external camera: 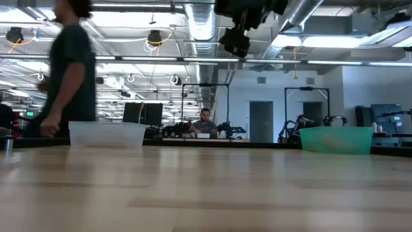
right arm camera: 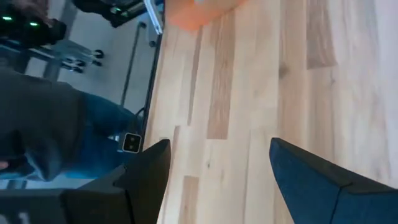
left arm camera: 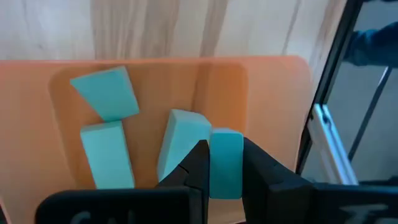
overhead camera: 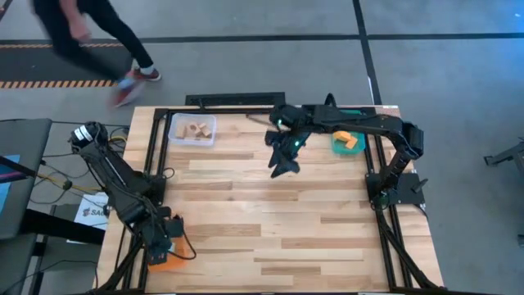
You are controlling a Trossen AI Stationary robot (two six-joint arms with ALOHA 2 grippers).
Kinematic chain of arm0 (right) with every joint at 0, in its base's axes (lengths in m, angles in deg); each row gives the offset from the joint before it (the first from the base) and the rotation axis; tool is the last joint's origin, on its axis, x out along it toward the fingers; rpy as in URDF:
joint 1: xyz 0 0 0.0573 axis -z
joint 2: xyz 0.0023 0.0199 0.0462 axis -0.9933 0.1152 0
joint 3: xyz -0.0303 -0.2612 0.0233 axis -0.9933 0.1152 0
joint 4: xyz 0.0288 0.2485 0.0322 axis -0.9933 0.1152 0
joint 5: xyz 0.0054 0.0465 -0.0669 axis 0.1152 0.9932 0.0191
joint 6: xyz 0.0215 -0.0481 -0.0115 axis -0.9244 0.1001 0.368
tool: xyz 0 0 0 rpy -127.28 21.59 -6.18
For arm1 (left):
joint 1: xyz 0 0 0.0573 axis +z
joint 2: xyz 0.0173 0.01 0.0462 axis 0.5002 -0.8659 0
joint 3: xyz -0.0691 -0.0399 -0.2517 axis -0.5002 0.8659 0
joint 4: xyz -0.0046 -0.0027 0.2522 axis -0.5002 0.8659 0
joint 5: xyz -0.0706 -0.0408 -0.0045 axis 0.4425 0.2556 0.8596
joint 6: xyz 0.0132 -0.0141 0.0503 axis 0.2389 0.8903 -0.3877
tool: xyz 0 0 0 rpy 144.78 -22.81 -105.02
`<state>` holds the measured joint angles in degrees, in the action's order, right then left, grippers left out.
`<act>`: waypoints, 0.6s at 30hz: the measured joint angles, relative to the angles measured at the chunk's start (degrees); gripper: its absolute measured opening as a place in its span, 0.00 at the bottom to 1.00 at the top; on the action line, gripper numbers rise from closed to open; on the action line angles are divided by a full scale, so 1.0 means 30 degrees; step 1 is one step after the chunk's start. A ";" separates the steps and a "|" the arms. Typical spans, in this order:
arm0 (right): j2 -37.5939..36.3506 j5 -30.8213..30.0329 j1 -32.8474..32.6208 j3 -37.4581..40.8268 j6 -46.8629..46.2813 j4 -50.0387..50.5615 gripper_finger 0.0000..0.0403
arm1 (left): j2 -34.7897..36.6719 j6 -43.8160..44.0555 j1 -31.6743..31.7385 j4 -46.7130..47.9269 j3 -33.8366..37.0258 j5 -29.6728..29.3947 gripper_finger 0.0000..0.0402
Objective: Sort & place blocks by color
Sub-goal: Put the light blue block into the orange bin, then return to Home Position
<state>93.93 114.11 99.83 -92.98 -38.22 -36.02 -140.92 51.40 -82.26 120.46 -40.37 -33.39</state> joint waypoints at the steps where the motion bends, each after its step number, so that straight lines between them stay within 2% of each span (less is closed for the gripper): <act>1: 0.0011 -0.0732 -0.0426 0.0009 -0.0620 0.0008 0.73 | -0.0003 -0.0262 -0.0192 0.0005 -0.0005 -0.0011 0.07; 6: 0.0029 -0.3310 -0.2412 0.0015 -0.2640 -0.0514 0.73 | -0.0006 -0.0576 -0.0773 -0.0022 0.0000 -0.0569 0.07; 8: 0.0029 -0.4231 -0.3103 0.0015 -0.2961 -0.0677 0.73 | -0.0006 -0.0574 -0.0869 -0.0250 0.0000 -0.0728 0.10; 15: 0.0029 -0.5874 -0.4594 0.0015 -0.5039 -0.0779 0.73 | -0.0006 -0.0947 -0.0883 -0.0609 -0.0007 0.0467 0.47; 18: 0.0029 -0.6963 -0.5104 0.0015 -0.5481 -0.0724 0.73 | 0.0002 -0.1018 -0.0849 -0.0717 -0.0103 0.0717 0.59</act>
<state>94.01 93.22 84.51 -92.93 -54.66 -38.20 -140.92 48.34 -84.81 118.31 -40.68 -31.24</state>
